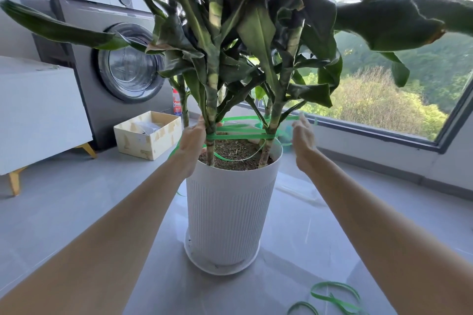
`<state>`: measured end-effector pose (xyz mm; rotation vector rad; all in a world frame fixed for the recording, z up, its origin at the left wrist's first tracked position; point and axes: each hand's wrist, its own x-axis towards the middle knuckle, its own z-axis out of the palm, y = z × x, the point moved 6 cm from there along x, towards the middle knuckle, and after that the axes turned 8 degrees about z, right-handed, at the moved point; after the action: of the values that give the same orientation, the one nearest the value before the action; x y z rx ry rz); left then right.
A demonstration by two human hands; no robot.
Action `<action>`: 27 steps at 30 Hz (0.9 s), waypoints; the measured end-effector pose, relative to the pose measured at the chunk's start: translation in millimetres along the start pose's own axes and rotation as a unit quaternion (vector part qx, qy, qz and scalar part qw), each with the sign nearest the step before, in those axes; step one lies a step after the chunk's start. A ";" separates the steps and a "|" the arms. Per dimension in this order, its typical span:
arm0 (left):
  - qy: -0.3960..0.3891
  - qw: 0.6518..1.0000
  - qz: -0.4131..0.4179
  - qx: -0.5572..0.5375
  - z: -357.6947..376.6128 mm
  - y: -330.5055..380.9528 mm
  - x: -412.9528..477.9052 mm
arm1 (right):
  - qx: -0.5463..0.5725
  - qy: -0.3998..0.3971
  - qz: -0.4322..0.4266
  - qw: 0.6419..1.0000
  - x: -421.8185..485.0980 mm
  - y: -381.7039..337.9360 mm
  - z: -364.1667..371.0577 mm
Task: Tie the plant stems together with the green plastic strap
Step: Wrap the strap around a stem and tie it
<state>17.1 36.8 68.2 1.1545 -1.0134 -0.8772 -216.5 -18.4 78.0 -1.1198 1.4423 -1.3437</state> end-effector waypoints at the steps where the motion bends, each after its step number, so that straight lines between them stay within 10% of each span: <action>1: 0.005 1.000 -0.002 0.007 -0.9 1.5 -2.9 | -0.060 0.015 -0.025 0.998 -3.6 -1.3 -4.9; 8: 0.043 0.997 0.001 0.071 -9.1 10.3 -18.6 | -0.291 0.137 -0.049 0.946 -28.3 -12.6 -38.4; 22: 0.002 0.989 0.053 0.138 -5.0 29.5 -38.7 | -0.527 0.021 0.067 0.847 -46.5 47.5 -19.3; 27: 0.012 0.985 0.073 0.156 -7.1 28.1 -33.9 | -0.435 0.045 -0.005 0.899 -39.9 27.1 -9.7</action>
<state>14.3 76.1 89.1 1.3294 -1.2282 -0.6003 -218.0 23.2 51.9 -1.6165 2.2001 -0.7273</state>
